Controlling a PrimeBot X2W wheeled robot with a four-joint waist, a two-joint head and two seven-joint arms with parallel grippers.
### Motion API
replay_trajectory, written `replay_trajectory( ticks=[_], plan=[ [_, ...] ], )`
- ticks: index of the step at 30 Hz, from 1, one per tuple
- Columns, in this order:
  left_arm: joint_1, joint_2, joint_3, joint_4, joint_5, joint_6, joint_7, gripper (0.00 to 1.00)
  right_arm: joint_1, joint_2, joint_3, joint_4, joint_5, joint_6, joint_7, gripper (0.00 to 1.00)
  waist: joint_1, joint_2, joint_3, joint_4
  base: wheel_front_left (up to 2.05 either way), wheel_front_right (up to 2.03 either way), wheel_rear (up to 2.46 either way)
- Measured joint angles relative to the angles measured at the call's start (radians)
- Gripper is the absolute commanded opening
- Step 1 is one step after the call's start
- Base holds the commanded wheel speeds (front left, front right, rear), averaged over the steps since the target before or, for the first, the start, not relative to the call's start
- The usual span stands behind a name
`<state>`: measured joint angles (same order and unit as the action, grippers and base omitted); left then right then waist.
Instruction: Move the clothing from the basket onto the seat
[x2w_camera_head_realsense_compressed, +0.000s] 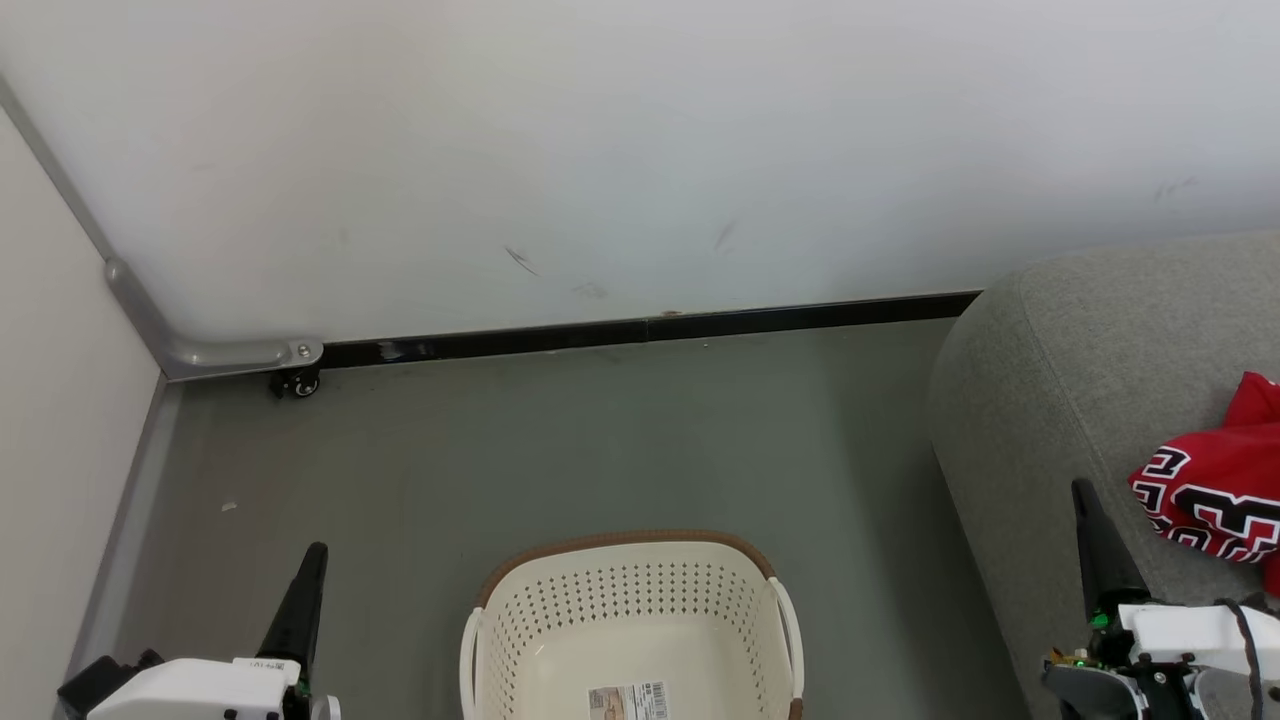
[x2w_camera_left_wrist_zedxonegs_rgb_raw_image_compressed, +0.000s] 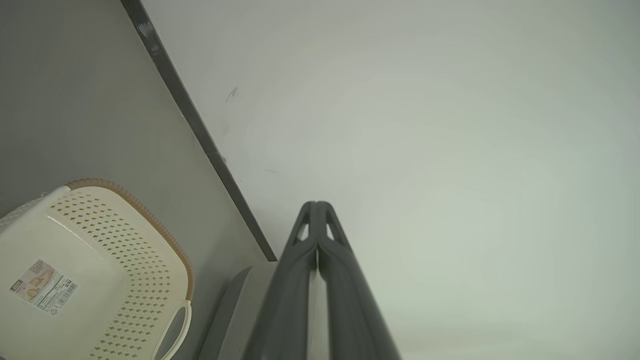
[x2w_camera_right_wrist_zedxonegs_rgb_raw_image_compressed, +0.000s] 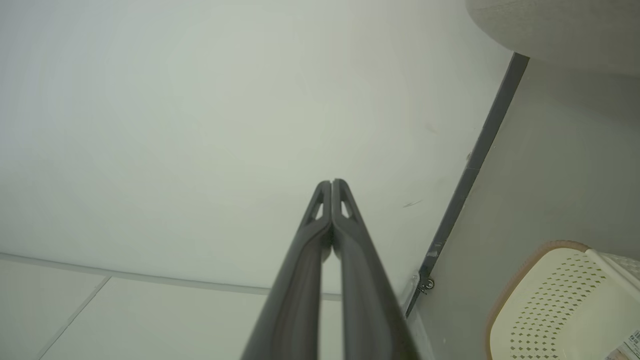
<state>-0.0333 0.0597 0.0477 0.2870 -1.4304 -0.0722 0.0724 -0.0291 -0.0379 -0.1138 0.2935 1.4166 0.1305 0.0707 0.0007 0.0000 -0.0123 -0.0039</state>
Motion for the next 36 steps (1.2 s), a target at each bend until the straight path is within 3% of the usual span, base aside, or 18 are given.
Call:
replay_trajectory(
  ticks=[12,36],
  plan=[
    [-0.028,-0.019,0.041,0.000,-0.166,-0.048,0.042,0.00,-0.035,0.000,-0.023,-0.010,0.178,0.000,0.037,0.00,-0.0001,0.0000,0.014,0.004,0.00,0.00,0.00],
    [-0.034,-0.021,0.042,0.000,-0.169,-0.048,0.042,0.00,-0.038,0.000,-0.024,-0.013,0.179,0.000,0.040,0.00,-0.0003,0.0000,0.015,0.004,0.00,0.00,0.00]
  ],
)
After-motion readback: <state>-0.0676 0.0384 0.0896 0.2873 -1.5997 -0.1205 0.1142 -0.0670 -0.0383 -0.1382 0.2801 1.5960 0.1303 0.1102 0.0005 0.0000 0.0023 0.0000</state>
